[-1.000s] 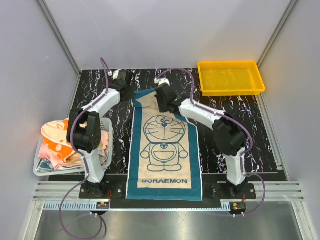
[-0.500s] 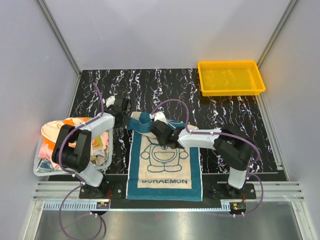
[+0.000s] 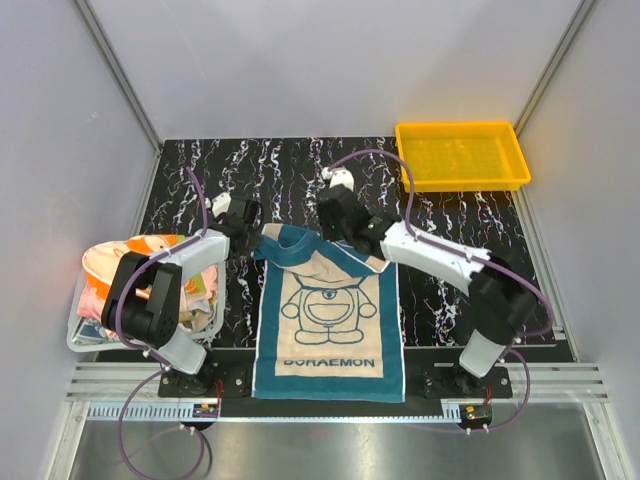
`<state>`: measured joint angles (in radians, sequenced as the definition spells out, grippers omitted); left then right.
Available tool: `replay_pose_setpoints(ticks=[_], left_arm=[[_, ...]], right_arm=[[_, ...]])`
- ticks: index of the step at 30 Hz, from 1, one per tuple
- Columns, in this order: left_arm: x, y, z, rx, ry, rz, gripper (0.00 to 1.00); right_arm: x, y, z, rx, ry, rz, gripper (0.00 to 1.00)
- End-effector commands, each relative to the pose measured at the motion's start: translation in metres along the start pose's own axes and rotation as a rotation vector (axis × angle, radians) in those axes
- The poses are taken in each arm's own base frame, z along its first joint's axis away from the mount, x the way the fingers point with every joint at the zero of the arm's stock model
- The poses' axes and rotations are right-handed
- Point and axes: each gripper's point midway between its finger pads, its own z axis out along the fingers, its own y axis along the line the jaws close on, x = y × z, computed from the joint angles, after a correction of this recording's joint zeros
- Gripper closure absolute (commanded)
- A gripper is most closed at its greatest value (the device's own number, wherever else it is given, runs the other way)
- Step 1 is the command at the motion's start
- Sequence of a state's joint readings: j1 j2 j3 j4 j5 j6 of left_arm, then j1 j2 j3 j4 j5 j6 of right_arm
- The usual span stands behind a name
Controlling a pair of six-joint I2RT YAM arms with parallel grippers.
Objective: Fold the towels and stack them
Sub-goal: Flatten out the crumpled towel
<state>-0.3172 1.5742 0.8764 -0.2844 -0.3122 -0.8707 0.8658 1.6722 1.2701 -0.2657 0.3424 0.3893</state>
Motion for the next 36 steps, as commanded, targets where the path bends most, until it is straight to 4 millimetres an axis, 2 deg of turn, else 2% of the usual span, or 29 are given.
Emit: replay_pose_setpoints(ticks=[1, 2, 3, 6, 10, 14, 17, 19, 21, 25, 26, 30, 32, 34, 36], left_arm=[[-0.017, -0.011, -0.006, 0.040, -0.075, -0.007, 1.00], [-0.016, -0.010, -0.005, 0.039, -0.069, -0.003, 1.00], [-0.016, -0.011, -0.004, 0.040, -0.068, -0.005, 1.00], [-0.015, -0.012, -0.003, 0.039, -0.061, 0.002, 1.00], [-0.014, -0.013, -0.001, 0.040, -0.057, 0.008, 1.00], [-0.016, -0.013, -0.001, 0.038, -0.059, 0.013, 1.00], [-0.014, -0.014, 0.000, 0.041, -0.053, 0.016, 1.00], [-0.014, -0.014, 0.002, 0.038, -0.050, 0.020, 1.00], [-0.014, -0.013, 0.002, 0.033, -0.051, 0.026, 1.00], [-0.012, -0.011, 0.003, 0.027, -0.049, 0.034, 1.00], [-0.013, -0.011, 0.003, 0.024, -0.049, 0.034, 1.00], [-0.012, -0.010, 0.004, 0.022, -0.048, 0.041, 1.00], [-0.012, -0.010, 0.004, 0.021, -0.047, 0.045, 1.00], [-0.011, -0.009, 0.005, 0.019, -0.045, 0.049, 1.00], [-0.010, -0.009, 0.005, 0.017, -0.042, 0.054, 1.00]], right_arm=[[0.001, -0.008, 0.033, -0.057, 0.081, 0.021, 0.58], [0.002, -0.010, 0.039, -0.063, 0.097, 0.020, 0.59], [0.004, -0.003, 0.050, -0.103, 0.123, 0.012, 0.59], [0.009, 0.007, 0.066, -0.154, 0.157, 0.003, 0.57], [0.015, 0.016, 0.078, -0.180, 0.182, 0.024, 0.52], [0.038, 0.024, 0.082, -0.197, 0.230, 0.029, 0.48], [0.067, 0.023, 0.091, -0.146, 0.275, -0.008, 0.46], [0.079, 0.022, 0.093, -0.115, 0.295, -0.046, 0.45], [0.081, 0.016, 0.094, -0.075, 0.286, -0.062, 0.43], [0.065, 0.009, 0.087, -0.036, 0.252, -0.080, 0.39], [0.051, 0.010, 0.084, -0.031, 0.224, -0.082, 0.38], [0.021, 0.009, 0.075, -0.040, 0.175, -0.076, 0.36], [0.007, 0.005, 0.077, -0.060, 0.161, -0.046, 0.41], [0.003, 0.002, 0.081, -0.062, 0.170, -0.039, 0.42], [0.000, 0.001, 0.089, -0.073, 0.179, -0.032, 0.48]])
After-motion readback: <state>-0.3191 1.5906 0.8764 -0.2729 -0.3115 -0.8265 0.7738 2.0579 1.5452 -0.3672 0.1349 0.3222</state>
